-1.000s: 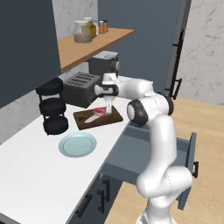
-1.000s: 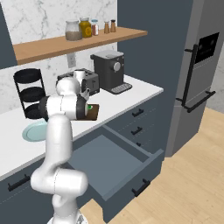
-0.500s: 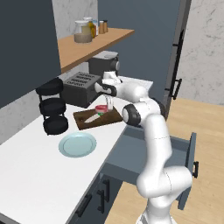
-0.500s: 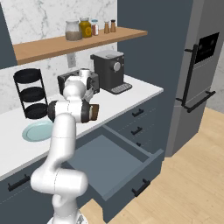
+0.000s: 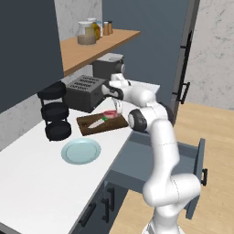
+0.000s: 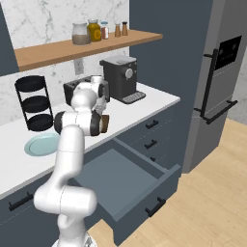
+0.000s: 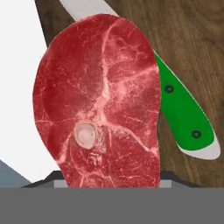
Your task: Pick up the knife from the drawer and place it on the cutting board. Then place the meat from the plate to the cutting board.
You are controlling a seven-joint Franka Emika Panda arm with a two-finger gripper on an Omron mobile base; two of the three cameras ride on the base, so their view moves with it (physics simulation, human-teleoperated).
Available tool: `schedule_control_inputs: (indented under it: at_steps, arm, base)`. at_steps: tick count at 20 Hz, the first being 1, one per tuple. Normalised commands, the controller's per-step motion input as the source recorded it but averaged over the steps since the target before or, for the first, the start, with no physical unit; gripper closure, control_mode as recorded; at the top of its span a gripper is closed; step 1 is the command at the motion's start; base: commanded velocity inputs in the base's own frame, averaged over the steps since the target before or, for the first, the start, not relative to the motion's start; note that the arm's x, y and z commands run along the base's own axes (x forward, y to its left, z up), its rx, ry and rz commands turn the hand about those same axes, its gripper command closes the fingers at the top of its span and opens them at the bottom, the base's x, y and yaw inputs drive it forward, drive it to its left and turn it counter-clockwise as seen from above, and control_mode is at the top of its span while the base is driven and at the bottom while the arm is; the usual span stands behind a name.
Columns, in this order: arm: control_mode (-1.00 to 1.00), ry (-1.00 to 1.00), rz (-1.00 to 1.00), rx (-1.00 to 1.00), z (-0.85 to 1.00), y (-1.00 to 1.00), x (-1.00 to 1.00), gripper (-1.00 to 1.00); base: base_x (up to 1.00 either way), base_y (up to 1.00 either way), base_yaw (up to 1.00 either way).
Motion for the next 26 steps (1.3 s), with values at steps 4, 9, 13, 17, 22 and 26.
schedule_control_inputs:
  at_steps: [4,9,13,17,22,26]
  arm:
    - [-1.00,-0.13,0.00,0.00,-0.14,-0.02,-0.06,1.00]
    - [-1.00,-0.15,0.00,0.02,-0.08,0.00,0.00,1.00]
    - [-1.00,-0.11,0.00,0.01,-0.02,0.00,-0.06,-1.00]
    - [-1.00,-0.08,0.00,0.00,0.00,0.00,-0.14,-1.00]
    - [-1.00,-0.03,0.00,0.00,0.00,0.00,-0.12,-1.00]
    - [-1.00,-0.02,0.00,0.00,0.02,0.00,-0.08,-1.00]
  base:
    - [0.00,0.00,0.00]
    - [0.00,0.00,0.00]
    - [0.00,0.00,0.00]
    - [0.00,0.00,0.00]
    - [0.00,0.00,0.00]
    - [0.00,0.00,0.00]
